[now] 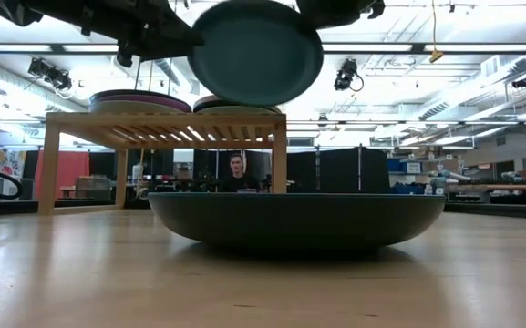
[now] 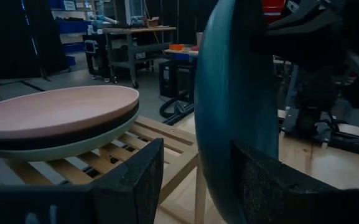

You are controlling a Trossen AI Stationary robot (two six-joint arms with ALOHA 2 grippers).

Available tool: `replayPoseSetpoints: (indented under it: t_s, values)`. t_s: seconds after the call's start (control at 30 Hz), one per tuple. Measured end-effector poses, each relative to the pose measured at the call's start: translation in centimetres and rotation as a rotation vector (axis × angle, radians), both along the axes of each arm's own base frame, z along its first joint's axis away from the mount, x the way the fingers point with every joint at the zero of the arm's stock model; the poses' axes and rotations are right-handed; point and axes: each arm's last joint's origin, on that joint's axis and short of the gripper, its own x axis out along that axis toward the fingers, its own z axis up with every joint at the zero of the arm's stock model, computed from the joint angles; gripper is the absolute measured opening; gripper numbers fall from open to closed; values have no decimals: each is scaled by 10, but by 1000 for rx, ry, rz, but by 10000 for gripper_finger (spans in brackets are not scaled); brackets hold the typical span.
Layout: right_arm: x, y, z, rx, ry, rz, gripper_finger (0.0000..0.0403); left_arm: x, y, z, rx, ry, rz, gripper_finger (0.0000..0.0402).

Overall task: Place and stack plates onto a shelf
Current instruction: Stack the dark green plate on the top of the black plate on the shelf

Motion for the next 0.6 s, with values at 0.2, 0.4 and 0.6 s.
replayPoseSetpoints:
  t_s: [0.2,0.4,0.6]
  values:
    - [2,1,2,10,-25,64,15,0,0,0,-4,-3,-1,183]
    - [2,1,2,12,-25,78,16,0,0,0,-26,-19,16,174]
    - [2,1,2,13,-27,92,16,0,0,0,-27,-20,15,129]
